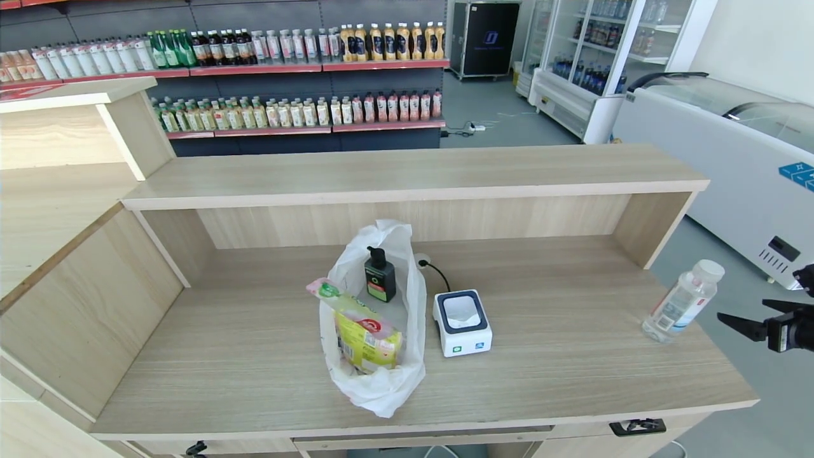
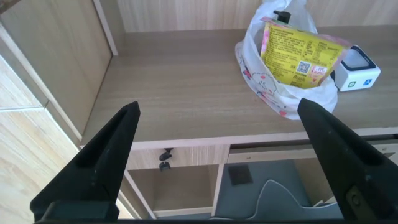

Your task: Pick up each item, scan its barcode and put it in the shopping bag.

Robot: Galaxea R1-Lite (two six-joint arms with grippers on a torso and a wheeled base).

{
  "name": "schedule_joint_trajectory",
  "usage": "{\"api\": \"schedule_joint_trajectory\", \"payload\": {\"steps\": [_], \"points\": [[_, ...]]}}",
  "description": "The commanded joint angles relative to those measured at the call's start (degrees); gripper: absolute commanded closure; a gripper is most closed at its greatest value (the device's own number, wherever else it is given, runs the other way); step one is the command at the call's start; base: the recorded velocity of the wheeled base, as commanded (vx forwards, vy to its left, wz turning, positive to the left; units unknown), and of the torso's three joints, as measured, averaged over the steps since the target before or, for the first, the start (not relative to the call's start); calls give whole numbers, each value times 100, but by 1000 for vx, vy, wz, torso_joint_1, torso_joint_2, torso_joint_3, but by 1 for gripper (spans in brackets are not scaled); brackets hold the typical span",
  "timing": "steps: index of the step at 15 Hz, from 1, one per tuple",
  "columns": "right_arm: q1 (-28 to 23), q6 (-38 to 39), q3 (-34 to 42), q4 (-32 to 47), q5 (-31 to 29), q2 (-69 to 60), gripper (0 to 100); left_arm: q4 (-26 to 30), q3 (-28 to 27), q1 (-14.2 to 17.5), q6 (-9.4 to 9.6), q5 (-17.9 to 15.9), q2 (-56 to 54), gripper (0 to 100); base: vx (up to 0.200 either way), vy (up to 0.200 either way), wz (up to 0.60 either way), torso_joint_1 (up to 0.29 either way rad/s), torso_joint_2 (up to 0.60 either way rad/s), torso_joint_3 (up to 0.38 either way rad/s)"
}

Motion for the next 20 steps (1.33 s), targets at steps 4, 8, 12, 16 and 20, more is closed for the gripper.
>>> {"api": "schedule_joint_trajectory", "payload": {"steps": [4,8,12,16,20], "points": [[517,0,-19,-449,-4,446,0,0,0,0,-1,3,6,0,0,0,0,0,0,0],[763,17,-63,-818,-4,710,0,0,0,0,-1,3,6,0,0,0,0,0,0,0],[1001,26,-397,-897,-13,991,0,0,0,0,-1,-5,6,0,0,0,0,0,0,0],[1097,17,-608,-906,-13,1123,0,0,0,0,-1,-5,6,0,0,0,0,0,0,0],[1176,17,-713,-906,-13,1220,0,0,0,0,-1,-5,6,0,0,0,0,0,0,0]]}}
